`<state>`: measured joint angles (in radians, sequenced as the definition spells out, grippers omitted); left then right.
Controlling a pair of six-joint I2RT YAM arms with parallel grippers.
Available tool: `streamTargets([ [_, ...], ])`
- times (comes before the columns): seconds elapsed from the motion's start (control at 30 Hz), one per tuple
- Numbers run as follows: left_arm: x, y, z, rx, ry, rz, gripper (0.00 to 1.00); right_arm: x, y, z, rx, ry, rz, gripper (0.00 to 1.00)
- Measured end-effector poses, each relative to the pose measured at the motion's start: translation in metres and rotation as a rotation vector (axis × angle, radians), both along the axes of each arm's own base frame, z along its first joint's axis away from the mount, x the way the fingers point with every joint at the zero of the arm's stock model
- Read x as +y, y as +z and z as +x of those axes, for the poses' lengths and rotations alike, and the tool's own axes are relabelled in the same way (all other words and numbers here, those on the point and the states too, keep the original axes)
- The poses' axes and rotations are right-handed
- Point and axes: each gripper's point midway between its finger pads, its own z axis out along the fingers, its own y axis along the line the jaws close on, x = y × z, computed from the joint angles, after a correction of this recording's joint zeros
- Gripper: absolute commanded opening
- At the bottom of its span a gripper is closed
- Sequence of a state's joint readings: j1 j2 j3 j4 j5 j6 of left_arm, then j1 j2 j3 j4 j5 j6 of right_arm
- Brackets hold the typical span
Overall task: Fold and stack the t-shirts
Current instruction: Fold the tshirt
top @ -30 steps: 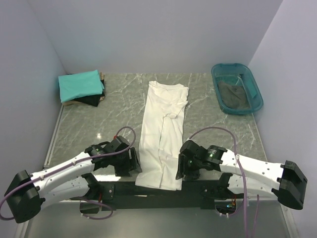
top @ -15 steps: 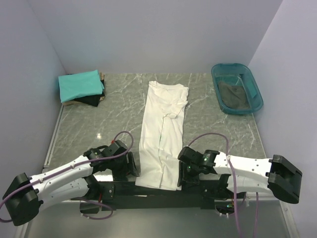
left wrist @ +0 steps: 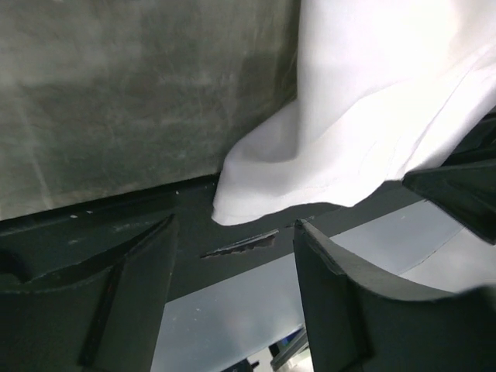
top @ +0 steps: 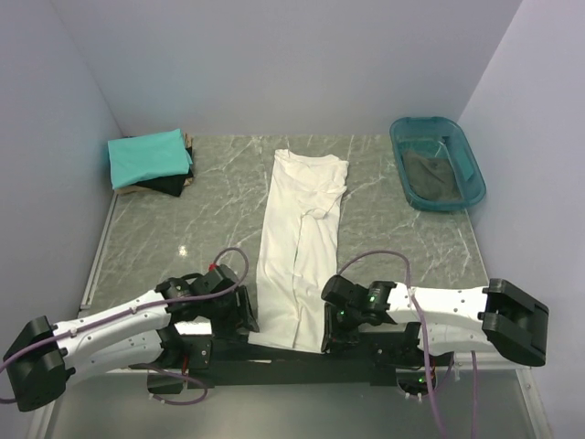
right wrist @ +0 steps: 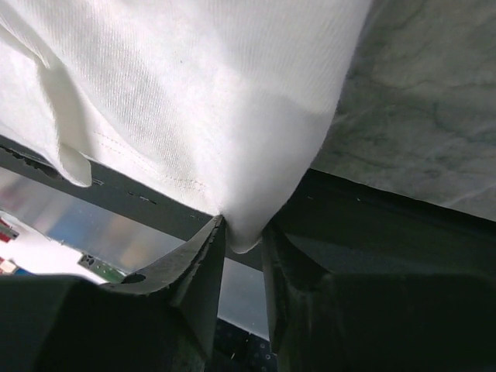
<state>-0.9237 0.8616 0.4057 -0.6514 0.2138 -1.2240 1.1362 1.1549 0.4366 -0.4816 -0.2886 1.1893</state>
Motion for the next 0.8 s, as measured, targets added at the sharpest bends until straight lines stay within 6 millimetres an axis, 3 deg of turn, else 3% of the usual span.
streamTargets([
  [0.2,-0.003,-0.010,-0.016,0.046,-0.036,0.040,0.58,-0.001,-0.002,-0.006,0.014,-0.011,0.003,0.24],
  [0.7,-0.012,-0.017,-0.023,0.063,-0.044,0.034,0.43,-0.007,-0.002,-0.007,0.012,-0.062,0.024,0.23],
  [0.8,-0.013,-0.020,-0.026,0.068,-0.054,0.043,0.31,-0.007,-0.002,-0.007,0.013,-0.065,0.023,0.22],
])
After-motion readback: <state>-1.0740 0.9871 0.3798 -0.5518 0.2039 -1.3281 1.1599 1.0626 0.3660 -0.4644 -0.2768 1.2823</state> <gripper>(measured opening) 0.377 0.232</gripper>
